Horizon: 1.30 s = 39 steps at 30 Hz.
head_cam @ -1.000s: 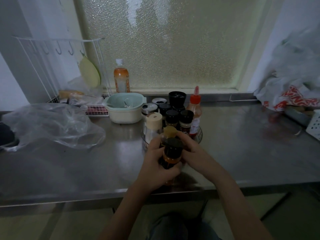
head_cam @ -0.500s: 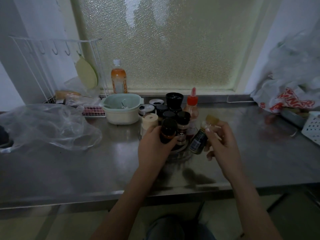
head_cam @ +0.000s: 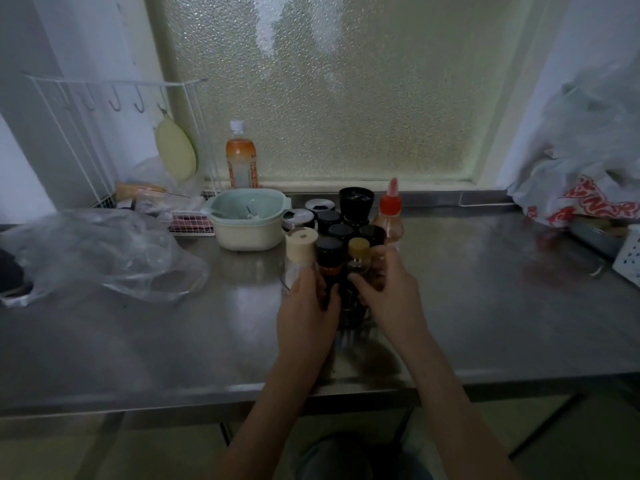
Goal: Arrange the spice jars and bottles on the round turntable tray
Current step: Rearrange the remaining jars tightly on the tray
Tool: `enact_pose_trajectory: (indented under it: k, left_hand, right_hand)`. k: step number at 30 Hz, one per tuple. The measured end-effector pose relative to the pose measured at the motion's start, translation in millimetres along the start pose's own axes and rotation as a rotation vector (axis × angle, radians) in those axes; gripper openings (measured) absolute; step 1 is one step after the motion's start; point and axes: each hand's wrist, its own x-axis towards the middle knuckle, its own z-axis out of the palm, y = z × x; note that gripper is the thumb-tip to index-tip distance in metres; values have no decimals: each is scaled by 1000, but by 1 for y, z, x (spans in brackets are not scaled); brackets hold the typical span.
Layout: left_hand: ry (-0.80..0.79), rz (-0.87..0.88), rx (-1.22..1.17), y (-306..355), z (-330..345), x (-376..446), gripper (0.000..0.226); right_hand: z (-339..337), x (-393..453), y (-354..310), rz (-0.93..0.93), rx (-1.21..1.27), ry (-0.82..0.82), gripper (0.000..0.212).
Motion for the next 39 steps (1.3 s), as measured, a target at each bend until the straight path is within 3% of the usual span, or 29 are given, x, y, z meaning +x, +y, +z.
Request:
enact_pose_trajectory:
  k: [5, 9, 14, 17, 26, 31, 35, 39]
  left_hand:
    - [-28, 16, 83, -2, -1, -1, 28]
    - [-63, 4, 24, -6, 1, 0, 30]
    - [-58, -24, -77, -5, 2, 2, 43]
    - [-45, -38, -98, -4, 1, 2, 38]
    - [-14, -37, -66, -6, -2, 2, 38]
    - [-7, -15, -98, -4, -8, 2, 33]
    - [-152, 126, -49, -11, -17, -4, 18]
    - [-317, 224, 26, -19, -18, -1, 20]
  right_hand:
    - [7, -2, -2, 24, -173, 71, 45]
    - [6, -3, 0, 41, -283, 45, 36]
    - [12, -2, -1, 27, -282, 64, 32]
    - [14, -5, -2, 25, -299, 100, 32]
    - [3, -8, 5, 29, -366, 7, 20]
    - [-1, -12, 6, -6, -259, -35, 19]
    - [-13, -28, 19, -35, -356, -78, 14]
    - [-11, -29, 22, -37, -387, -79, 15]
